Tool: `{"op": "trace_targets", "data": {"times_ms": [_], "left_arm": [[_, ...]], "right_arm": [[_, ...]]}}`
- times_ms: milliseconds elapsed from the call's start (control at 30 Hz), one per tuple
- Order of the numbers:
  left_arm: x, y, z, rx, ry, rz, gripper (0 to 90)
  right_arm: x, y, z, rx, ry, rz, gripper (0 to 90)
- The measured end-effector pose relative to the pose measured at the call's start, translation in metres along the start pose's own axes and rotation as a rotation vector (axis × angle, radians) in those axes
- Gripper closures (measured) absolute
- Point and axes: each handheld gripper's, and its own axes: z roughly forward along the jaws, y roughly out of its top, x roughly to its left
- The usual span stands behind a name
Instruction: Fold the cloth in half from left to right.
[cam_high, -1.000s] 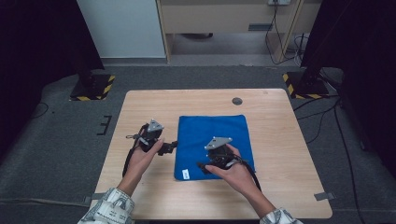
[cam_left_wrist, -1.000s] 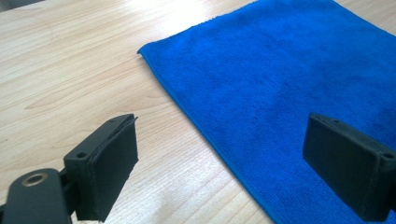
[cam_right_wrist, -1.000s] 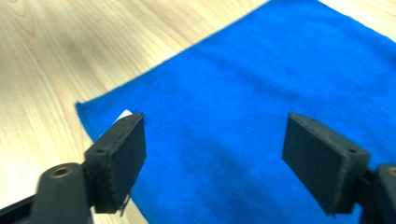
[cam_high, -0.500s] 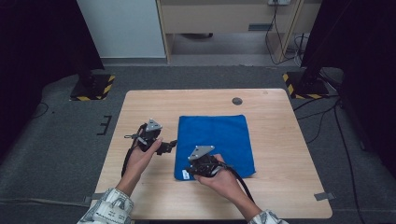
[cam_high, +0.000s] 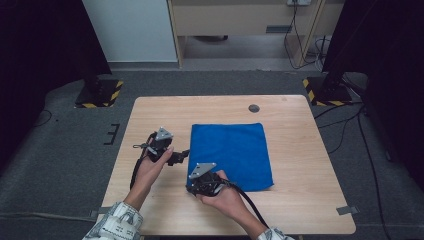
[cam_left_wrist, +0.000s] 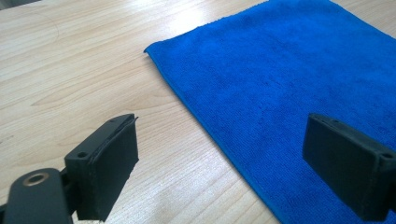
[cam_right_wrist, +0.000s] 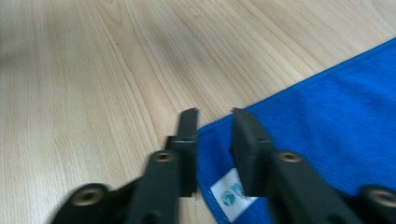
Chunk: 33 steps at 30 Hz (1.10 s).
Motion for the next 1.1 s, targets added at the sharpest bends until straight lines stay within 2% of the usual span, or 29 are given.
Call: {"op": "trace_targets", "data": {"times_ms": [67,200,367,533,733,800,900,1100], "left_arm": [[0.0,0.0,0.0,0.002,-0.002,0.001,9.8],[0.0,0.0,0.001,0.0,-0.003,-0.002,9.8],[0.0,0.001,0.002,-0.006,-0.006,-0.004,9.8],[0.001,0.006,0.001,-0.005,-0.006,0.003,9.8],[0.007,0.011,0.005,-0.014,0.0,-0.008,9.8],[0.008,0.014,0.01,-0.001,-0.005,-0.003,10.3],[0.009,0.02,0.016,-0.003,-0.008,0.003,10.7],[0.013,0.031,0.027,-0.006,-0.014,0.014,11.5]], "right_arm": [[0.002,0.0,0.003,0.0,0.006,0.001,57.8],[0.007,-0.001,0.01,0.023,0.005,-0.005,48.2],[0.007,-0.003,0.017,0.052,-0.017,-0.007,46.8],[0.005,-0.005,0.019,0.066,-0.046,-0.022,53.7],[0.0,-0.007,0.016,0.055,-0.069,-0.013,76.9],[-0.003,-0.008,0.015,0.054,-0.076,-0.005,84.1],[-0.004,-0.008,0.015,0.047,-0.073,0.003,86.6],[0.001,-0.007,0.013,0.023,-0.054,0.028,87.0]]}}
